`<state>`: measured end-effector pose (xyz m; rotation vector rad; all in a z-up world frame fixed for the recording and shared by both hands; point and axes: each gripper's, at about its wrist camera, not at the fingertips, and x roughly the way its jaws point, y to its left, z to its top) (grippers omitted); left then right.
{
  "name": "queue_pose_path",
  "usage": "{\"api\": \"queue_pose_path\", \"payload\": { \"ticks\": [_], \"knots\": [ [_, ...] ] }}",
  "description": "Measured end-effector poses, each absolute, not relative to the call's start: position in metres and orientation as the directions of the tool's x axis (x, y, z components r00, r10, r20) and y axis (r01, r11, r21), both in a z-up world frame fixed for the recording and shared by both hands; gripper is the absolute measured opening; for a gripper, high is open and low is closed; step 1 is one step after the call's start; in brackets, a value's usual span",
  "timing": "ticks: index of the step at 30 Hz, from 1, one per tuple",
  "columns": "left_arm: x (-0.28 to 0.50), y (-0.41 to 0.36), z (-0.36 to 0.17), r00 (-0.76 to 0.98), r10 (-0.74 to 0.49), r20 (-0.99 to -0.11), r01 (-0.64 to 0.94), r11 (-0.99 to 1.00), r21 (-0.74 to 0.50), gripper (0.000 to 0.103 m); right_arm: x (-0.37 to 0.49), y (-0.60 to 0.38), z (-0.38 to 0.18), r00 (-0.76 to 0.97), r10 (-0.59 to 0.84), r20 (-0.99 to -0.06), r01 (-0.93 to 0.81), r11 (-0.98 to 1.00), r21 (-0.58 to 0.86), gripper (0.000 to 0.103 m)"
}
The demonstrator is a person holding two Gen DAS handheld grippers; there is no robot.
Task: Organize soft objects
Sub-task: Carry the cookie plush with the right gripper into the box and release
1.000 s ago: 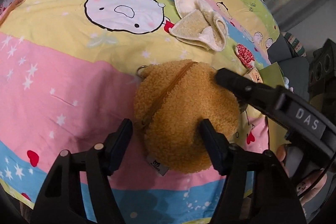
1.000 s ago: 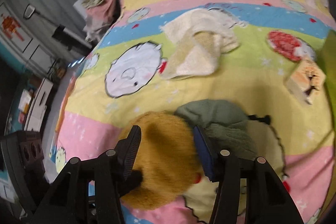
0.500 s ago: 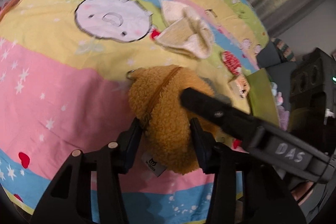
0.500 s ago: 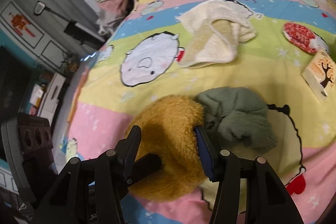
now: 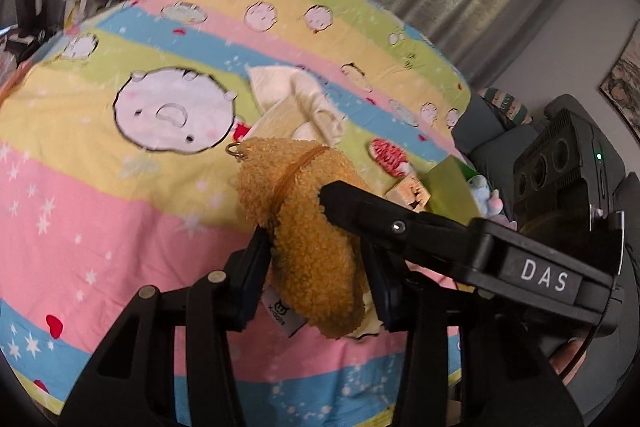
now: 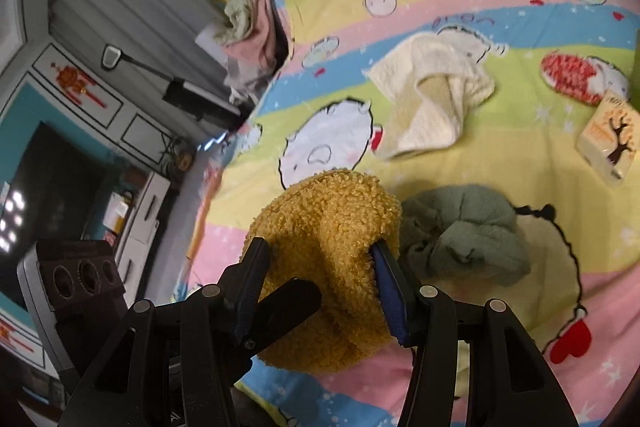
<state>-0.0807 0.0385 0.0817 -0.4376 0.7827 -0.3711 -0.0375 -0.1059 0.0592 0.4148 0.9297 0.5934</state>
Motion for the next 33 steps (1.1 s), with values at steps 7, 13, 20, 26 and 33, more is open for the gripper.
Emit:
{"api": "queue_pose_path", "payload": {
  "ticks": [7, 13, 20, 26, 33],
  "knots": [
    [-0.078, 0.003, 0.122, 0.681, -0.489, -0.544, 0.27, 0.859, -0.434, 0.042, -0.052, -0.132, 0.095, 0.578, 0.606, -0.547, -0.281, 0.777, 0.563, 0.055],
    [-0.067, -0.046, 0.164, 0.681, -0.549, -0.484, 0.391, 0.832, -0.394, 0.042, -0.063, -0.189, 0.134, 0.693, 0.568, -0.445, -0.25, 0.768, 0.59, 0.055],
    [-0.042, -0.122, 0.195, 0.619, -0.652, -0.438, 0.541, 0.758, -0.363, 0.039, -0.068, -0.26, 0.172, 0.806, 0.457, -0.376, -0.166, 0.785, 0.597, 0.055],
    [-0.019, -0.195, 0.186, 0.549, -0.703, -0.453, 0.638, 0.702, -0.316, 0.037, -0.07, -0.331, 0.166, 0.88, 0.347, -0.325, -0.078, 0.78, 0.621, 0.055],
    [0.002, -0.249, 0.161, 0.48, -0.695, -0.536, 0.661, 0.688, -0.3, 0.037, -0.056, -0.393, 0.129, 0.885, 0.315, -0.344, 0.023, 0.707, 0.707, 0.055]
  ]
}}
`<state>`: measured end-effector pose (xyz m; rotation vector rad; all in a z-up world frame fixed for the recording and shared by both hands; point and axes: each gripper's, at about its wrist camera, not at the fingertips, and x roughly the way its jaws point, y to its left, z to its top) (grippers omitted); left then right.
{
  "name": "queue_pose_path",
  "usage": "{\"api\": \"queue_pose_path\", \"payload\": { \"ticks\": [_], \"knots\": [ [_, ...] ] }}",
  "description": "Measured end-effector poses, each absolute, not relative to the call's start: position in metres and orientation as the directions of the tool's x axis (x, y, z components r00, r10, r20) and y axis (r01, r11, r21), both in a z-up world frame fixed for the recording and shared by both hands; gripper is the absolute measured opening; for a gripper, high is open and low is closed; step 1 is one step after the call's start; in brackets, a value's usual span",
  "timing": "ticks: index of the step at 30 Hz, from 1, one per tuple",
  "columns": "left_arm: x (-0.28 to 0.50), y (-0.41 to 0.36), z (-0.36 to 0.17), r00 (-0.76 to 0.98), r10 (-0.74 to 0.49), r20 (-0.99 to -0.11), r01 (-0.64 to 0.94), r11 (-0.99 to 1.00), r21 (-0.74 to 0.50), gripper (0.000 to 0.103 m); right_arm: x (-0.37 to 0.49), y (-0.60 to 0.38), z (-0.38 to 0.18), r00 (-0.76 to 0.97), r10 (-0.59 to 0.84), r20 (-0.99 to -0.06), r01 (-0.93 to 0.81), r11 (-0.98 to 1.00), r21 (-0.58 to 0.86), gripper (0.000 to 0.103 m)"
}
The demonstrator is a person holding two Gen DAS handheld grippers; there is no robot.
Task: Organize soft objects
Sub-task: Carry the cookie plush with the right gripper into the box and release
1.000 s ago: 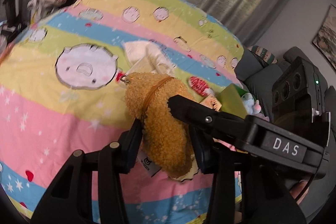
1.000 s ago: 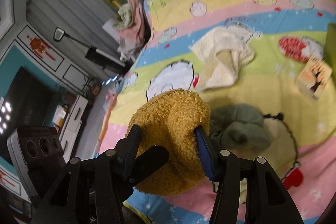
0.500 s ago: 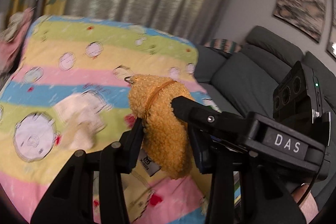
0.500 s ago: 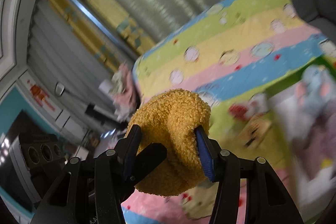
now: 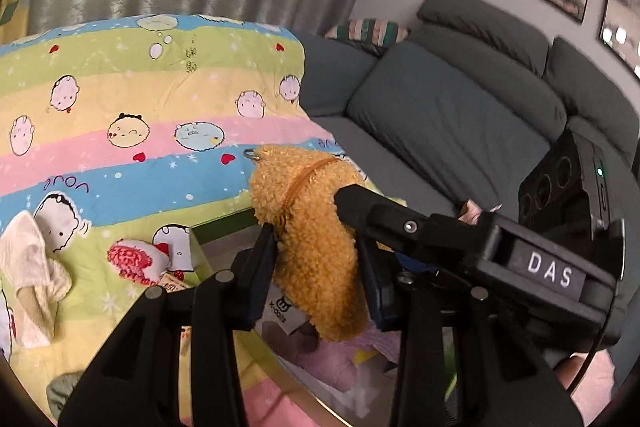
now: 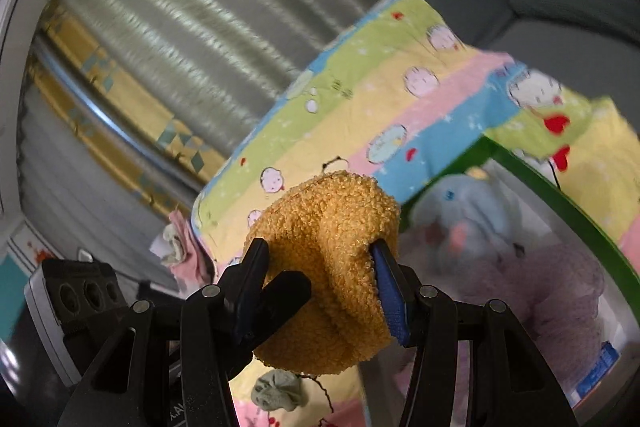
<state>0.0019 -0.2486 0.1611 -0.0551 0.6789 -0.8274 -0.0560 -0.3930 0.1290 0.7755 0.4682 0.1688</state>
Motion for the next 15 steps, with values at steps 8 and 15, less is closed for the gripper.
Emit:
{"api": "queue_pose_path", "payload": {
  "ticks": [8, 15],
  "knots": [
    [0.018, -0.275, 0.122, 0.479, -0.554, -0.681, 0.61, 0.768, -0.196, 0.037, -0.034, -0.41, 0.091, 0.834, 0.259, -0.487, 0.188, 0.697, 0.692, 0.055],
    [0.027, -0.278, 0.107, 0.461, -0.508, -0.727, 0.58, 0.793, -0.186, 0.04, -0.032, -0.416, 0.077, 0.789, 0.188, -0.586, 0.294, 0.721, 0.627, 0.055]
  ]
}}
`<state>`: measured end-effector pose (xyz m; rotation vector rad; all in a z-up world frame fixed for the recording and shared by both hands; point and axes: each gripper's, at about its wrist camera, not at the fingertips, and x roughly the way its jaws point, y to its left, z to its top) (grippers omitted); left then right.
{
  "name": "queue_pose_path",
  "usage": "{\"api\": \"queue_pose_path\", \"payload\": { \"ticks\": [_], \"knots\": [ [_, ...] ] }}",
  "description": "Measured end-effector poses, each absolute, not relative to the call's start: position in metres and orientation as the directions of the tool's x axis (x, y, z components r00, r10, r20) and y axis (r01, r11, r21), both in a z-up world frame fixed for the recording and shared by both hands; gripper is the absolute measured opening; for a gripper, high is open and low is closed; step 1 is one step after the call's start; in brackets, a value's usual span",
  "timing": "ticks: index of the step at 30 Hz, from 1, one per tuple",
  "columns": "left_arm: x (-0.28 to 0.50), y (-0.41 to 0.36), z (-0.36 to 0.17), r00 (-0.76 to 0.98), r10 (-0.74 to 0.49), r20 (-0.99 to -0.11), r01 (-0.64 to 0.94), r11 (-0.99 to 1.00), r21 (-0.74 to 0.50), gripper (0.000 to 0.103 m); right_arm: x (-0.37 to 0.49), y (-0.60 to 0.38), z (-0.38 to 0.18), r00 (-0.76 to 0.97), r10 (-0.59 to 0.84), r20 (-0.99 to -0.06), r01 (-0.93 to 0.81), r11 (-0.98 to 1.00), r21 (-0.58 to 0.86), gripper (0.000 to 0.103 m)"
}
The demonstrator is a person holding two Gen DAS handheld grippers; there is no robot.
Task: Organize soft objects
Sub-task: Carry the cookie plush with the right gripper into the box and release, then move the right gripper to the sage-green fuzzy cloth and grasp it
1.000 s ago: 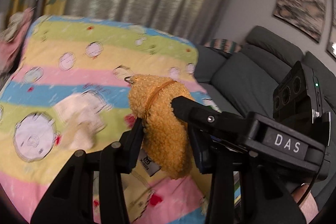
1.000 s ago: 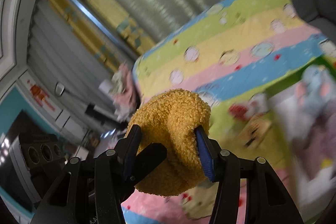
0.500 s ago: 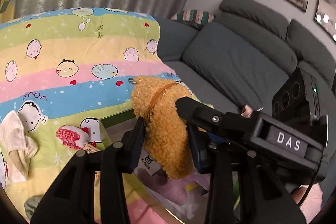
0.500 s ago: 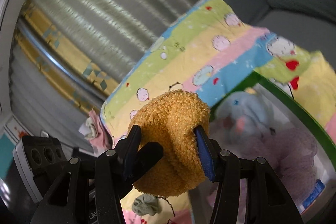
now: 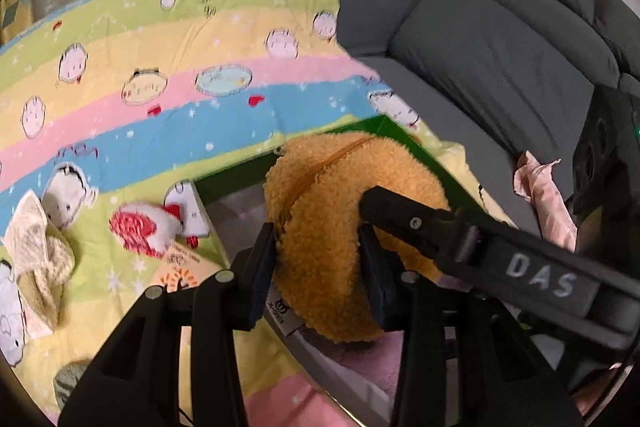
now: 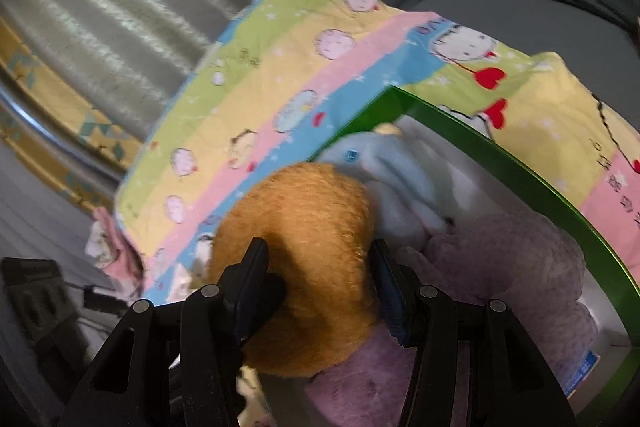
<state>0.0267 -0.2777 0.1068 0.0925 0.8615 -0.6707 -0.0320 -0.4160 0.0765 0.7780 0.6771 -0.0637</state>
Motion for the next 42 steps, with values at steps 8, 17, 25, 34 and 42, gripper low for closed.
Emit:
{"api": "queue_pose_path", "payload": {
  "ticks": [8, 17, 25, 34, 42],
  "knots": [
    [0.029, -0.287, 0.093, 0.451, -0.461, -0.764, 0.55, 0.818, -0.169, 0.041, -0.027, -0.421, 0.06, 0.735, 0.156, -0.66, 0.373, 0.719, 0.586, 0.055],
    [0.017, -0.27, 0.106, 0.478, -0.484, -0.733, 0.547, 0.817, -0.183, 0.043, -0.028, -0.417, 0.068, 0.739, 0.104, -0.666, 0.371, 0.762, 0.53, 0.055],
    [-0.006, -0.21, 0.139, 0.549, -0.526, -0.65, 0.506, 0.828, -0.242, 0.069, -0.043, -0.405, 0.088, 0.781, 0.076, -0.62, 0.335, 0.787, 0.518, 0.077],
    [-0.035, -0.096, 0.14, 0.67, -0.399, -0.626, 0.311, 0.916, -0.252, 0.08, -0.062, -0.381, 0.113, 0.834, 0.018, -0.551, 0.298, 0.826, 0.478, 0.085],
    [-0.046, -0.012, 0.096, 0.703, -0.269, -0.659, 0.106, 0.955, -0.277, 0.083, -0.056, -0.321, 0.132, 0.837, 0.07, -0.542, 0.186, 0.896, 0.403, 0.093]
  ]
}}
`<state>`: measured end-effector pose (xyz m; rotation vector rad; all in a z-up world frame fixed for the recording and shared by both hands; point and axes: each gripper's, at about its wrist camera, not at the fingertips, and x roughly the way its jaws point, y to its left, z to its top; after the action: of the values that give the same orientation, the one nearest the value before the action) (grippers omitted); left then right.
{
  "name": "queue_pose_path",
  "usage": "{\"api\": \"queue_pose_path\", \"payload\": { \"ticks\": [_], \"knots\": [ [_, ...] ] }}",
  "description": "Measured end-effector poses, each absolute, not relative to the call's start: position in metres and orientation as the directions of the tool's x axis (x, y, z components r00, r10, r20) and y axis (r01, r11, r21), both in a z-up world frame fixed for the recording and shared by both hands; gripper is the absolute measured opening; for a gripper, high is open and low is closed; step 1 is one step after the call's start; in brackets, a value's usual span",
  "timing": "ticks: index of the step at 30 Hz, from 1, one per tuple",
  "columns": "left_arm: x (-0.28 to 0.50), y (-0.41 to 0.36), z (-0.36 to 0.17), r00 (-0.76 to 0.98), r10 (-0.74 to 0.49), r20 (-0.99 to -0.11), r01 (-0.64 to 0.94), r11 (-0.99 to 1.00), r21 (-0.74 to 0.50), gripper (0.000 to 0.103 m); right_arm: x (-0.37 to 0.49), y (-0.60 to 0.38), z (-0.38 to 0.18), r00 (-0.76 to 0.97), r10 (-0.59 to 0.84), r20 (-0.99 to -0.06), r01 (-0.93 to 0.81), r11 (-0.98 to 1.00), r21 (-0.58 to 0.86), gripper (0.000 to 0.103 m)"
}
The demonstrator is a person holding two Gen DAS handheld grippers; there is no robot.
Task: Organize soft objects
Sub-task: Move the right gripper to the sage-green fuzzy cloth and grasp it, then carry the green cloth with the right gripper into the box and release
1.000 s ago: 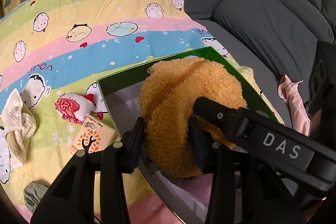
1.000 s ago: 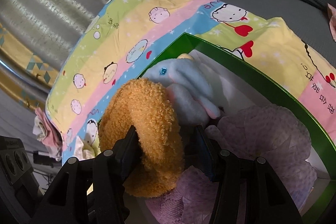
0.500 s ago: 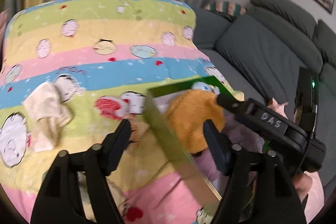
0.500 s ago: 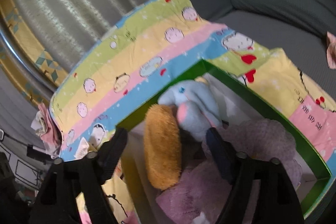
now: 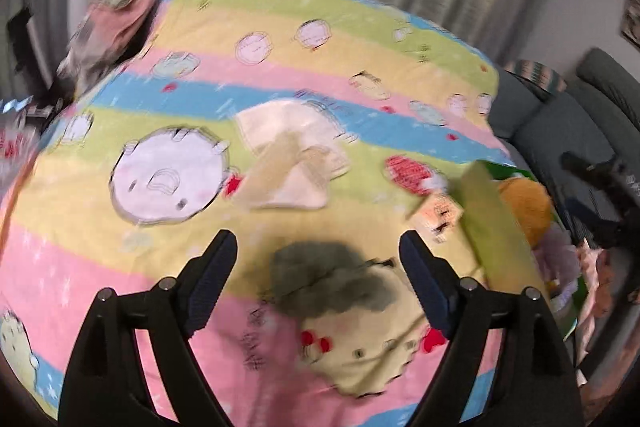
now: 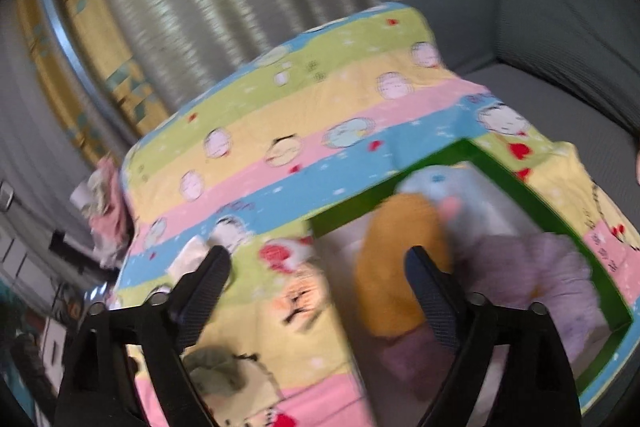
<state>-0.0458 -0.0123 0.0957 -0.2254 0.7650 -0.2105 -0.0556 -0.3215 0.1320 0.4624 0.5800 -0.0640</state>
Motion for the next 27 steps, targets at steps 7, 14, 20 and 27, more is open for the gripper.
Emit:
{"api": "queue_pose_path", "payload": {
  "ticks": [7, 14, 20, 27],
  "knots": [
    [-0.03, 0.011, 0.057, 0.624, -0.311, -0.717, 0.034, 0.927, -0.373, 0.082, -0.027, -0.243, 0.121, 0.759, 0.247, -0.602, 0.001, 0.925, 0.381, 0.094],
    [-0.028, 0.012, 0.049, 0.591, -0.344, -0.73, 0.057, 0.92, -0.388, 0.082, 0.005, -0.19, 0.074, 0.588, 0.369, -0.72, -0.038, 0.902, 0.431, 0.094],
    [-0.023, -0.001, 0.035, 0.529, -0.388, -0.755, 0.097, 0.911, -0.4, 0.083, 0.01, -0.164, 0.05, 0.53, 0.362, -0.767, -0.053, 0.917, 0.396, 0.082],
    [-0.024, -0.015, 0.028, 0.505, -0.442, -0.741, 0.146, 0.89, -0.432, 0.067, 0.018, -0.15, 0.022, 0.429, 0.402, -0.809, -0.06, 0.906, 0.418, 0.076]
  ]
}}
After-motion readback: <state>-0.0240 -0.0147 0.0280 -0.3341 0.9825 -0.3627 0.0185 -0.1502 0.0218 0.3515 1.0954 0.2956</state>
